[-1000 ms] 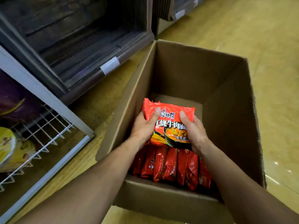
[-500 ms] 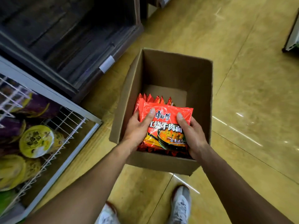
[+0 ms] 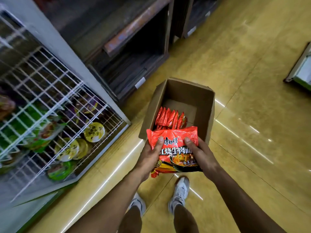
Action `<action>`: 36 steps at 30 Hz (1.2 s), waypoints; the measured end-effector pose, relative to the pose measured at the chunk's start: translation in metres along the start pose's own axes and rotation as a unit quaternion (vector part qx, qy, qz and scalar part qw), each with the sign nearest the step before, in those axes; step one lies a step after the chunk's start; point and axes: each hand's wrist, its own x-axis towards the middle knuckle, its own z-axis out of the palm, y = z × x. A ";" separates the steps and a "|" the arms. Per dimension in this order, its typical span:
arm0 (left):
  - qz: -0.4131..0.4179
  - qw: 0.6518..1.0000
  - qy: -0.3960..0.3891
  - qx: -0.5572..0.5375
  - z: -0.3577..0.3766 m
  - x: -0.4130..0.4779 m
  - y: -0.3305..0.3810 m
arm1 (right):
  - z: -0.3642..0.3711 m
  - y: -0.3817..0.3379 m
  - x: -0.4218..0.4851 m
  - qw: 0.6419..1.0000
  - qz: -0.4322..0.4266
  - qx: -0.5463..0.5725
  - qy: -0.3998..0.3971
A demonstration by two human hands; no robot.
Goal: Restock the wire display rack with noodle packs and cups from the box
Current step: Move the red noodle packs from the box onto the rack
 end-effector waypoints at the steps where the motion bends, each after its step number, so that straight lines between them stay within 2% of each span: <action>1: 0.005 1.000 0.000 -0.001 -0.003 -0.017 0.009 | 0.005 -0.011 -0.012 1.000 -0.005 -0.013 -0.006; 8: 0.038 0.999 0.031 -0.008 -0.041 -0.114 0.058 | 0.051 -0.063 -0.080 0.997 -0.035 -0.046 -0.046; 17: 0.106 0.989 0.104 -0.025 -0.104 -0.194 0.092 | 0.126 -0.117 -0.137 0.991 -0.081 -0.066 -0.088; 24: 0.154 0.981 0.118 -0.025 -0.153 -0.241 0.109 | 0.178 -0.138 -0.166 0.979 -0.135 -0.086 -0.128; 36: 0.221 0.953 0.205 -0.033 -0.228 -0.292 0.122 | 0.266 -0.176 -0.204 0.956 -0.208 -0.106 -0.178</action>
